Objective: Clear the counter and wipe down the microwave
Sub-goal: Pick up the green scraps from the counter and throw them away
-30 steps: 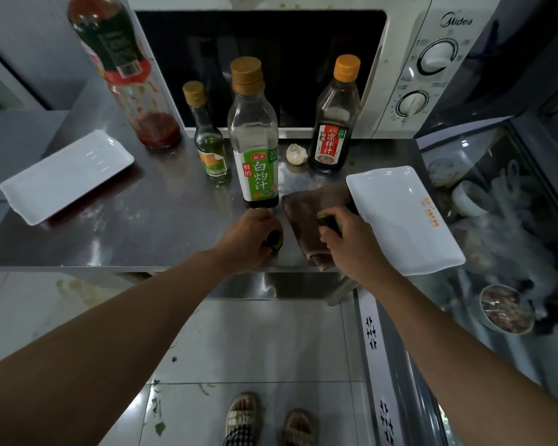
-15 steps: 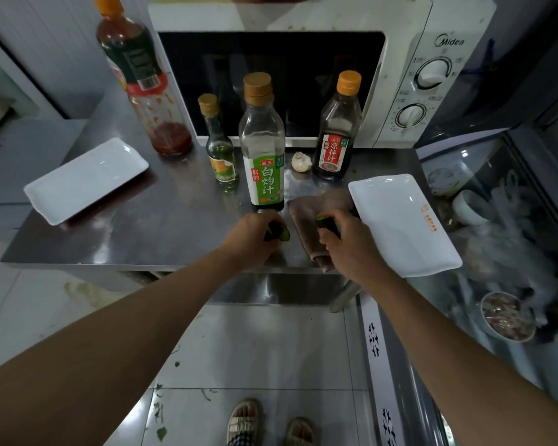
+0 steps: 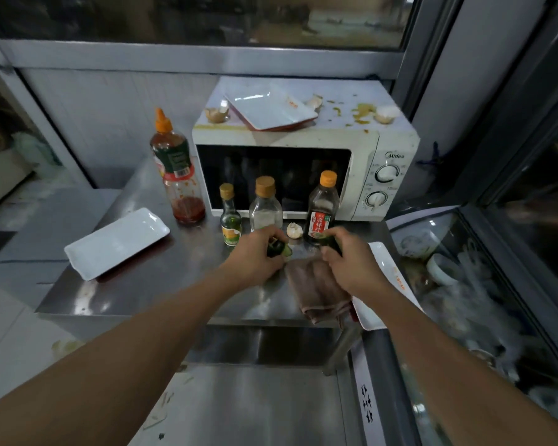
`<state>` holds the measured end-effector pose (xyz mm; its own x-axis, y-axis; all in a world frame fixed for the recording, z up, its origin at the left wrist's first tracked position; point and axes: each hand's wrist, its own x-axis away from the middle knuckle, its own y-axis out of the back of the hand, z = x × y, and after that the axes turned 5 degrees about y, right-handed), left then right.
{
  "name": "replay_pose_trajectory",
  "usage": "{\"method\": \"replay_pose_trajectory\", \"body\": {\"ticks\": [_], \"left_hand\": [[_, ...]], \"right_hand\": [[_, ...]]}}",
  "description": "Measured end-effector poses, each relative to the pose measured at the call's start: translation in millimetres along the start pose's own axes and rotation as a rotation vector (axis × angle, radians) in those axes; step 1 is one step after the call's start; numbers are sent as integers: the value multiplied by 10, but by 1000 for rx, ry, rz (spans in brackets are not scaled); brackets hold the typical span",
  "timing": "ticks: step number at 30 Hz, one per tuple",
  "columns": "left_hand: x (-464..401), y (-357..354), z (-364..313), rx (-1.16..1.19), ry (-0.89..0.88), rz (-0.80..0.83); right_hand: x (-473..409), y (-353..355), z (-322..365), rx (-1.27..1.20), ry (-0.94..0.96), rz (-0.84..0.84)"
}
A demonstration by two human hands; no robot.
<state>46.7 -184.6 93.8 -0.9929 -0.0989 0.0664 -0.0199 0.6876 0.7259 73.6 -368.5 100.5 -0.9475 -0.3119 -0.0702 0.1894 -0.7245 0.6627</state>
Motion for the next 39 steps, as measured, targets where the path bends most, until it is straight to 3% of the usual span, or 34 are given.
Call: {"method": "replay_pose_trajectory", "body": {"ticks": [14, 25, 33, 39], "left_hand": [[67, 611, -686, -36, -108, -136], [296, 710, -833, -44, -66, -181], [509, 530, -629, -86, -62, -50], [565, 528, -509, -82, -179, 35]], "right_hand": [[-42, 643, 537, 114, 119, -126], [108, 810, 604, 118, 160, -127], [448, 730, 493, 160, 74, -161], [780, 623, 611, 167, -8, -266]]}}
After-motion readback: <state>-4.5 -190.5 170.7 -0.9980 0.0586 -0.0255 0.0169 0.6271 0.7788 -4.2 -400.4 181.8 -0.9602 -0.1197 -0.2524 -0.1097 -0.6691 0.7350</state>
